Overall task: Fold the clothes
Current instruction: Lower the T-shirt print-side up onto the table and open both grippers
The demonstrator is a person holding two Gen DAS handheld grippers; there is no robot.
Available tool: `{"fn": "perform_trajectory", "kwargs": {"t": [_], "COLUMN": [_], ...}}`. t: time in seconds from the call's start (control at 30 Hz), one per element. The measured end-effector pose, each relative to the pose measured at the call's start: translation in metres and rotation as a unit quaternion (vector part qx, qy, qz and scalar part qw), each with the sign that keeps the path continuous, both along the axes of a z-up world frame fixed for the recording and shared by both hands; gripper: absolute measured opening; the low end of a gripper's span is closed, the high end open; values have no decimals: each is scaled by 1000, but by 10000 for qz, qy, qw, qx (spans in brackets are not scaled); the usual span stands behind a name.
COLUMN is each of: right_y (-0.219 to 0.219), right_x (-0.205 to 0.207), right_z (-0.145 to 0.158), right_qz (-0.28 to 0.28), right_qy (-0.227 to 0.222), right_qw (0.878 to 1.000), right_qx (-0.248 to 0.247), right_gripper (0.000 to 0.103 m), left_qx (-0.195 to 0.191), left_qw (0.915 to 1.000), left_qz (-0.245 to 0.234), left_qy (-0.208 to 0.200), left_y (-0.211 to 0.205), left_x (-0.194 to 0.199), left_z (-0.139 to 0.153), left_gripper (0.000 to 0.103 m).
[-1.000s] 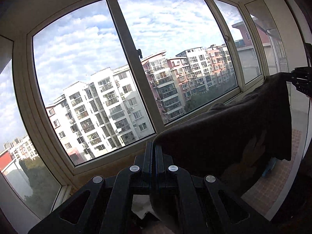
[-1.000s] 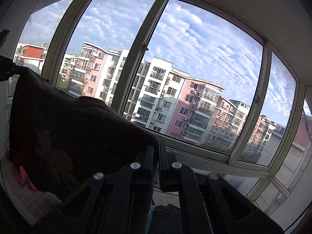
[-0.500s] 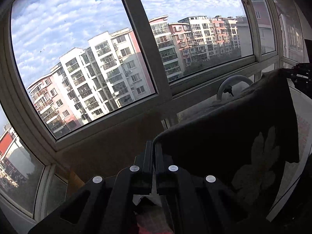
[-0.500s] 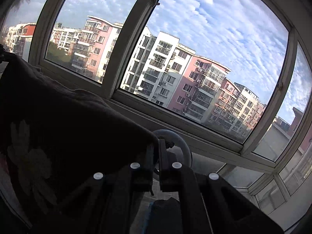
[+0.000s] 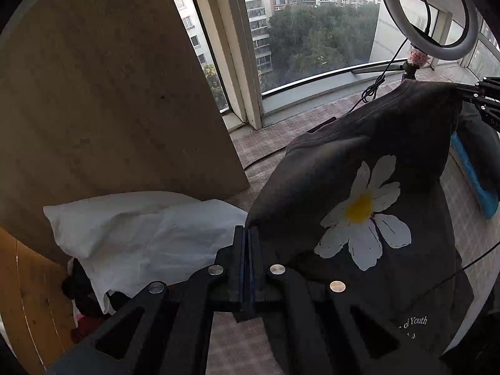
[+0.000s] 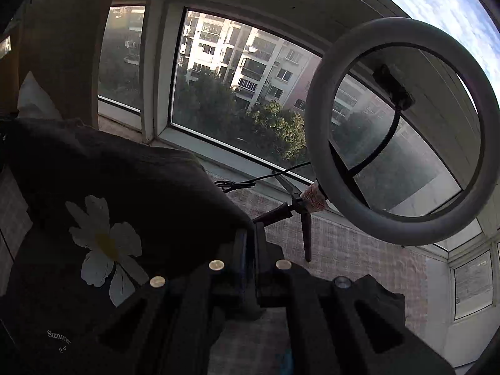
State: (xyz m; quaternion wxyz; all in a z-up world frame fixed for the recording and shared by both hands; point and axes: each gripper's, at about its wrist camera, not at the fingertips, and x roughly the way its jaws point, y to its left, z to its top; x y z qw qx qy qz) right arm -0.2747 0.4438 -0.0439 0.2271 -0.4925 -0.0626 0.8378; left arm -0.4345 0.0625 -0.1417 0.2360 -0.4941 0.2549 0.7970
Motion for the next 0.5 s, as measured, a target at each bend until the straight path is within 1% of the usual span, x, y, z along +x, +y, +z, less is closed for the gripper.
{"fn": "perform_trajectory", "kwargs": {"t": [0.1, 0.13, 0.17, 0.2, 0.23, 0.27, 0.33, 0.37, 0.4, 0.47, 0.5], "right_y": [3, 4, 8, 13, 17, 19, 16, 16, 15, 20, 22], "right_x": [-11, -15, -21, -26, -31, -34, -30, -25, -20, -4, 8], "right_z": [-62, -79, -91, -102, -114, -120, -122, -116, -110, -88, -75], "right_qz": [-80, -127, -166, -204, -238, -232, -202, -176, -156, -241, -315], "right_qy": [-427, -536, -667, -797, -939, -1150, -1257, -1180, -1095, -751, -558], "right_qw": [9990, 9985, 9975, 9962, 9945, 9922, 9917, 9927, 9938, 9965, 9971], "right_qx": [-42, -75, -185, -295, -397, -426, -194, -156, -129, -292, -404], "right_gripper": [3, 3, 3, 5, 12, 21, 26, 28, 29, 37, 39], "left_qx": [-167, -213, -313, -304, -289, -274, -243, -187, -127, -17, 33], "left_qw": [9986, 9976, 9968, 9968, 9969, 9970, 9970, 9977, 9982, 9991, 9994], "left_qz": [124, 86, 118, 160, 203, 246, 332, 311, 285, 243, 226], "left_qy": [-477, -650, -732, -720, -703, -686, -652, -579, -503, -349, -270], "left_y": [13, 14, 18, 16, 14, 12, 7, 0, -6, -22, -31], "left_x": [-12, -18, -21, -24, -26, -29, -35, -33, -31, -24, -17], "left_z": [-56, -69, -80, -77, -74, -71, -65, -54, -44, -25, -18], "left_gripper": [1, 2, 4, 5, 6, 6, 7, 7, 7, 11, 11]}}
